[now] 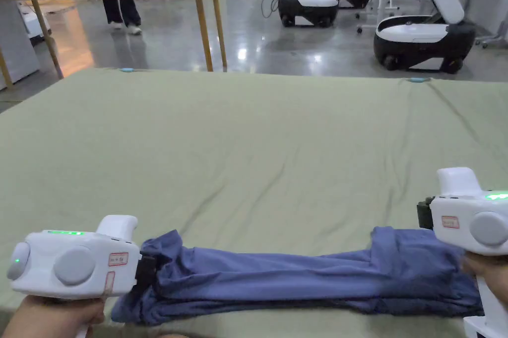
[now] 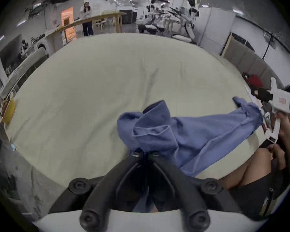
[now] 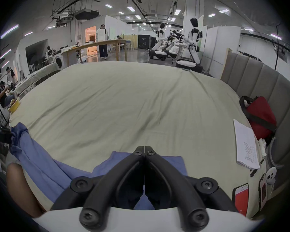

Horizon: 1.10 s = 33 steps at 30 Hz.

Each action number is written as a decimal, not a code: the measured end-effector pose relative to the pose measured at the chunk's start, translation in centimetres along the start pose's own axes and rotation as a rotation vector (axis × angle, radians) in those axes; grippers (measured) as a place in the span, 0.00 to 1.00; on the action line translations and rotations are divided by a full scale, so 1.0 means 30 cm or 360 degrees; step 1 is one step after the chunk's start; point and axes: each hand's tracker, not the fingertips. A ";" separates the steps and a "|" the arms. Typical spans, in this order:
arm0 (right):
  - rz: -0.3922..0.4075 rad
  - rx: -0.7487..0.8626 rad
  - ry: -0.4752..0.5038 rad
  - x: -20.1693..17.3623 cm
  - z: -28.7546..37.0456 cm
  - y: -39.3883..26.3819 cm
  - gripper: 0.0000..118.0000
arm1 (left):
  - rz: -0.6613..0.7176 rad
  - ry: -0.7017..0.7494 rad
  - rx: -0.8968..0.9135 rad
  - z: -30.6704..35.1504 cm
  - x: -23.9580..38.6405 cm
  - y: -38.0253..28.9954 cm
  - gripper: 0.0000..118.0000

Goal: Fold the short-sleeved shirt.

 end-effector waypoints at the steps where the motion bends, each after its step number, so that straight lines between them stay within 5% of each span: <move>1: -0.0004 0.0013 -0.0011 0.007 0.004 -0.001 0.01 | 0.0006 -0.0018 0.0000 0.015 0.004 0.011 0.01; 16: -0.0016 0.0026 -0.0042 0.028 0.019 -0.008 0.01 | 0.0030 -0.0147 0.0135 0.140 0.031 0.097 0.01; 27: -0.0046 0.0026 -0.0046 0.071 0.049 -0.035 0.01 | -0.0314 -0.0476 0.0147 0.145 0.489 0.225 0.01; 33: -0.0106 0.0018 -0.0090 0.136 0.083 -0.057 0.01 | -0.0469 -0.0557 0.0014 -0.035 0.746 0.176 0.01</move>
